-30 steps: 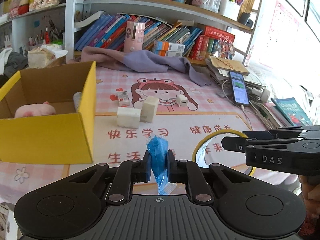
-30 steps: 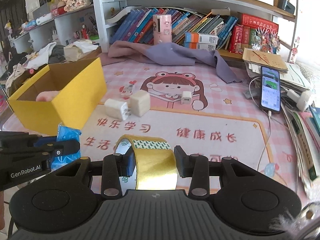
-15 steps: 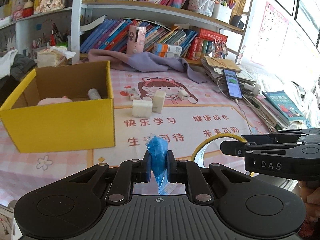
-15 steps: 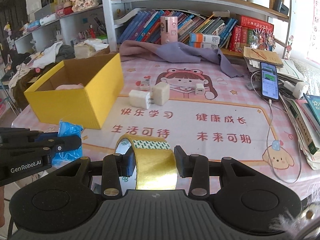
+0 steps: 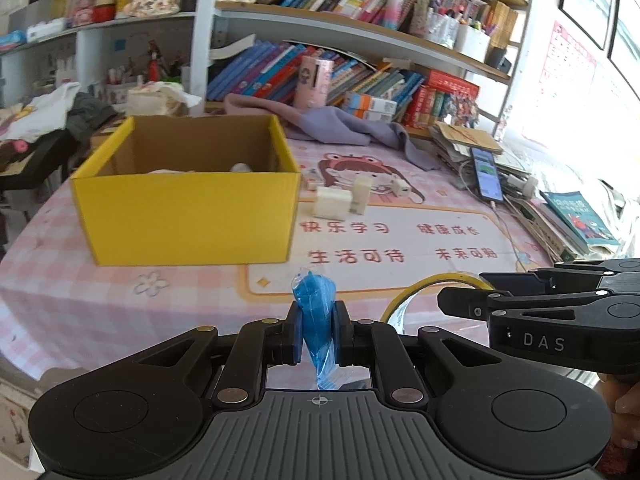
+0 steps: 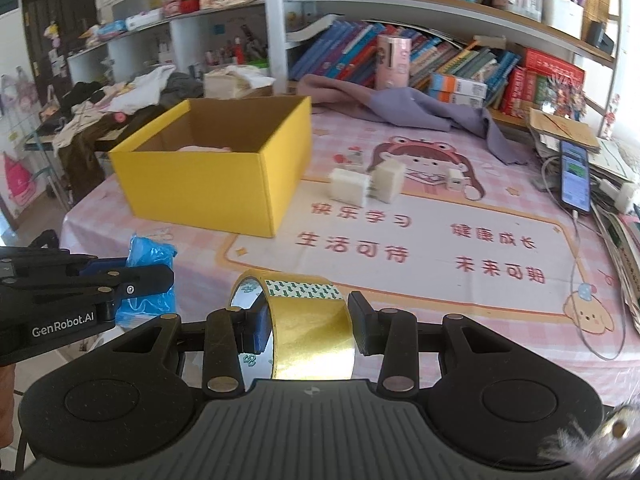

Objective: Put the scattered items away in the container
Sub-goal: 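Lift the blue packet and tape roll and carry both toward the yellow box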

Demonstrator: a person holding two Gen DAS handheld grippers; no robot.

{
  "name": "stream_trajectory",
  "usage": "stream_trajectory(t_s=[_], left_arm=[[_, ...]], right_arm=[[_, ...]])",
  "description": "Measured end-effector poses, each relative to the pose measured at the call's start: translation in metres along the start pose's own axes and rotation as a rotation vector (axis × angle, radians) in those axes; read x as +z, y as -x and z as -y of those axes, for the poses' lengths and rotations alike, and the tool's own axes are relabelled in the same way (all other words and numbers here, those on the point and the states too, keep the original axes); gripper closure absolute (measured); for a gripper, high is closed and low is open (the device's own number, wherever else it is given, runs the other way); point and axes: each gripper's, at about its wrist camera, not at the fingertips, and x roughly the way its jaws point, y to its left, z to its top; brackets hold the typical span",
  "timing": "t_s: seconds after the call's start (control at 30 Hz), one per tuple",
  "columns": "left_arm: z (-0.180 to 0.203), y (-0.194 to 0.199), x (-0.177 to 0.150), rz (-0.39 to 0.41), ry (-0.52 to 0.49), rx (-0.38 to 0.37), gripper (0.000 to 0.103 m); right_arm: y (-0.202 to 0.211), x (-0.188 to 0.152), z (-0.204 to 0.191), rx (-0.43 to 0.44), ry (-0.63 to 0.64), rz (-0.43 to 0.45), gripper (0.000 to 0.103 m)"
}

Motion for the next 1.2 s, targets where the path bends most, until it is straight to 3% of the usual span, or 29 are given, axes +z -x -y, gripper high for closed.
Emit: stream_trajectory(t_s=[0.73,1.2], left_arm=[[-0.062,0.034,-0.009,0.036,0.115,0.145,0.091],[-0.076,0.027,0.007,0.071,0.115,0.184,0.091]], right_arm=[[-0.025,0.022,-0.074,0.153,0.148,-0.001,0.066],[-0.044,0.048,-0.088,0.203,0.224,0.053,0.066]])
